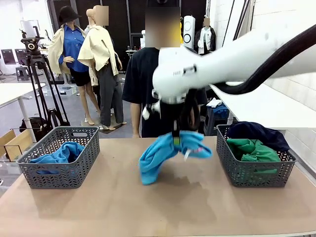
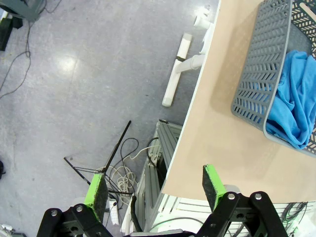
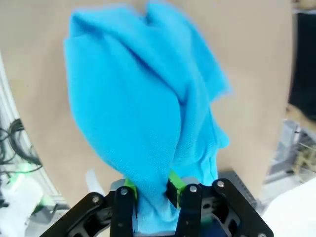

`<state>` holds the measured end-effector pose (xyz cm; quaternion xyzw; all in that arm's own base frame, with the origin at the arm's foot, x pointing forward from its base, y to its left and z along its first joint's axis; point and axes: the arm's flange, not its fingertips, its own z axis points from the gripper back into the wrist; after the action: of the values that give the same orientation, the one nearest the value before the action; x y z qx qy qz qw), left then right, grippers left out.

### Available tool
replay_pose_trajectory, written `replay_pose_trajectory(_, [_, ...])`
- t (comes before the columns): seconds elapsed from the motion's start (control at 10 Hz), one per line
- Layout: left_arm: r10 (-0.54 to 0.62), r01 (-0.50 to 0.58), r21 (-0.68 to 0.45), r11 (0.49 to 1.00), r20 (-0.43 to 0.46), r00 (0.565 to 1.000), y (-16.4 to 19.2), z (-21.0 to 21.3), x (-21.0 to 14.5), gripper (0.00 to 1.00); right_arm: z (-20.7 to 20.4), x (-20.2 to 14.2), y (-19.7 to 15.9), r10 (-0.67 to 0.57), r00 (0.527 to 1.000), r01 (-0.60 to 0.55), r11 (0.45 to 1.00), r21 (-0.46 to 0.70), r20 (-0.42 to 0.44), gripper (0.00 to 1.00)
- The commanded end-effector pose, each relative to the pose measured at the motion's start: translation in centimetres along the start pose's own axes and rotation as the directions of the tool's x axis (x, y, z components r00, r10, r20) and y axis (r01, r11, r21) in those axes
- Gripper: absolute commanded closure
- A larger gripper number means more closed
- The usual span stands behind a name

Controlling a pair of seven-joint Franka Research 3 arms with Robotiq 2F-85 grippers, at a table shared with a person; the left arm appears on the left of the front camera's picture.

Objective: Sort the tops and bottoms.
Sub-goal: Lift clothes from the center of the table with your right hand, then sort the clothes according to human instructions.

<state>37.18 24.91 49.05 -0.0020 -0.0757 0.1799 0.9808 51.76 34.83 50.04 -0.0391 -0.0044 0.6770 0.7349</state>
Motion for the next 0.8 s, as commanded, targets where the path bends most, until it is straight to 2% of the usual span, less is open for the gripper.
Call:
replay_pose_trajectory(0.0, [-0.001,0.001,-0.006,1.0,-0.003,1.0,0.1,0.0,-0.1,0.0,8.9,-0.8,-1.5,0.022,0.999,-0.02,0.998,-0.063,0.038,1.0])
replay_pose_trajectory(0.2, [-0.001,0.001,-0.006,1.0,-0.003,1.0,0.1,0.0,-0.1,0.0,19.1,-1.6,-1.1,-0.02,0.996,0.034,0.988,-0.152,0.092,1.0])
replay_pose_trajectory(0.5, [-0.001,0.001,-0.006,1.0,-0.003,1.0,0.1,0.0,-0.1,0.0,28.2,-1.0,0.8,-0.076,0.99,0.104,0.963,-0.248,0.123,1.0])
replay_pose_trajectory(0.7, [-0.001,0.001,-0.006,1.0,-0.003,1.0,0.1,0.0,-0.1,0.0,30.7,0.0,1.3,-0.089,0.989,0.118,0.957,-0.266,0.119,1.0])
